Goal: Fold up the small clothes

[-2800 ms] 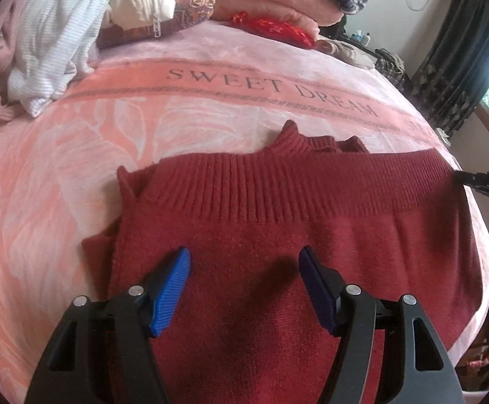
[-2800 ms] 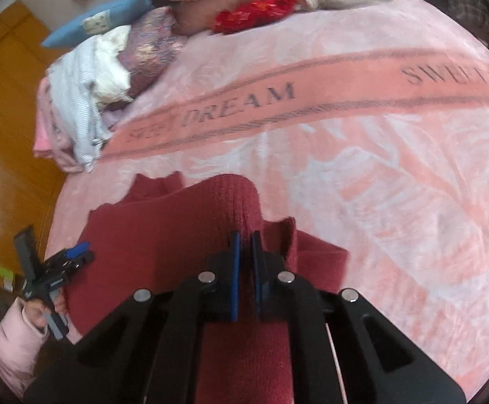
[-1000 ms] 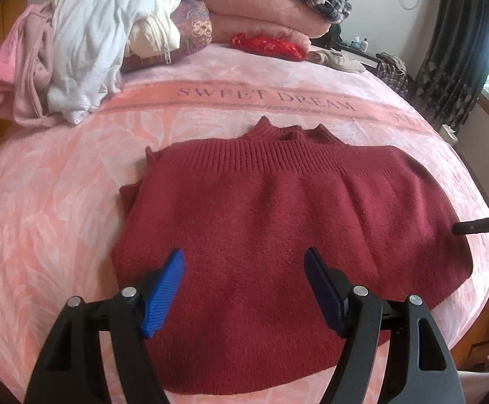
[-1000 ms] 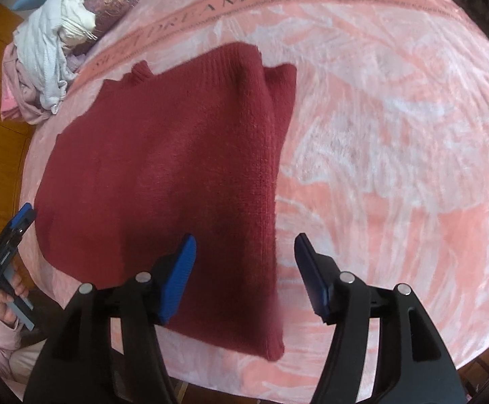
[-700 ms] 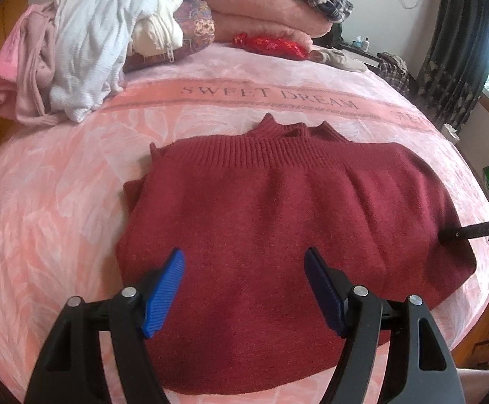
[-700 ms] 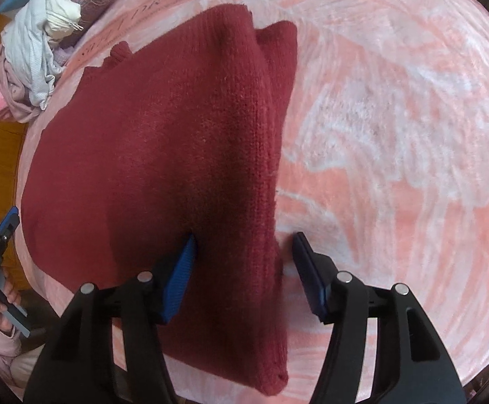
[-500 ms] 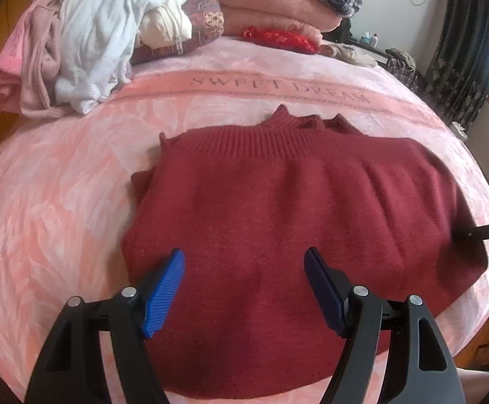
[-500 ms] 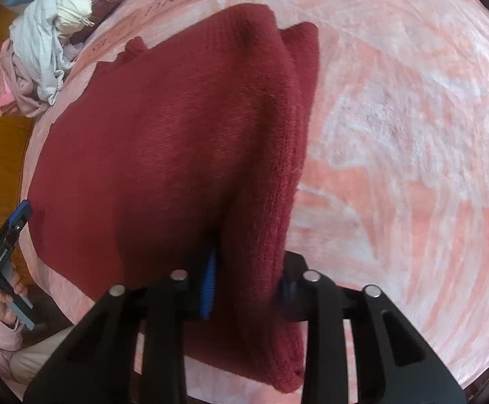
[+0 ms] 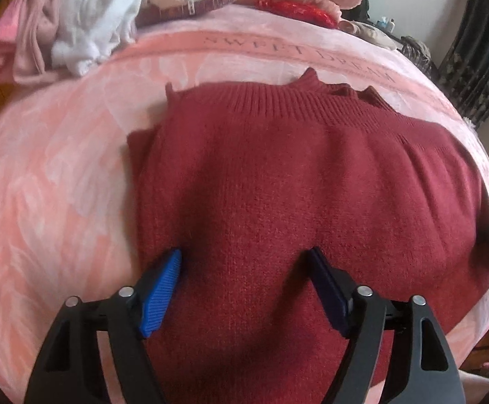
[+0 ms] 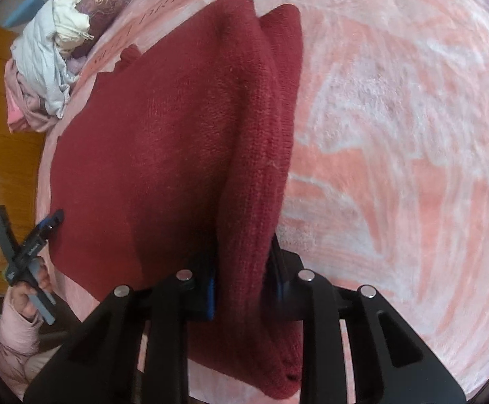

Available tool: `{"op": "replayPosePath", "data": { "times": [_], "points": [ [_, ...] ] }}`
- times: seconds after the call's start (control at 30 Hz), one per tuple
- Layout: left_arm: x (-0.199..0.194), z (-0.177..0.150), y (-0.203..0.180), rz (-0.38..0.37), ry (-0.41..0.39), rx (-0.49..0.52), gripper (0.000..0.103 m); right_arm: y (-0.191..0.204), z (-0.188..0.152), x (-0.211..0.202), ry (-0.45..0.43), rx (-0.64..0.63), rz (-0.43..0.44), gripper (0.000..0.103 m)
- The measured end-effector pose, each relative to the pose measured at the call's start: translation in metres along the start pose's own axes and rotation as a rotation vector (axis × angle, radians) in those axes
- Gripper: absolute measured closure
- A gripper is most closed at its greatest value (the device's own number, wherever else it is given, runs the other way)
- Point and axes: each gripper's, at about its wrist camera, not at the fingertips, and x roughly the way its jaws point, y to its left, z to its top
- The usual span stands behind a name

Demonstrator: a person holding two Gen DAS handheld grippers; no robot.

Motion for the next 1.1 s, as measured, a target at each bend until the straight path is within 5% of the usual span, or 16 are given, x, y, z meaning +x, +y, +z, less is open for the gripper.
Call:
{"op": "replayPosePath", "data": {
  "times": [0.3, 0.57, 0.93, 1.1],
  "points": [
    [0.000, 0.001, -0.004, 0.008, 0.006, 0.027, 0.020, 0.022, -0.001, -0.027, -0.035, 0.024, -0.045, 0.080],
    [-0.022, 0.002, 0.004, -0.047, -0.003, 0.012, 0.020, 0.111, -0.005, -0.054, -0.081, -0.112, -0.079, 0.081],
    [-0.040, 0.000, 0.026, -0.087, -0.035, -0.020, 0.020, 0.247, -0.010, 0.007, 0.009, -0.341, -0.141, 0.081],
    [-0.043, 0.001, 0.031, -0.100, -0.039, -0.033, 0.020, 0.262, -0.016, 0.046, 0.057, -0.388, -0.202, 0.081]
  ]
}}
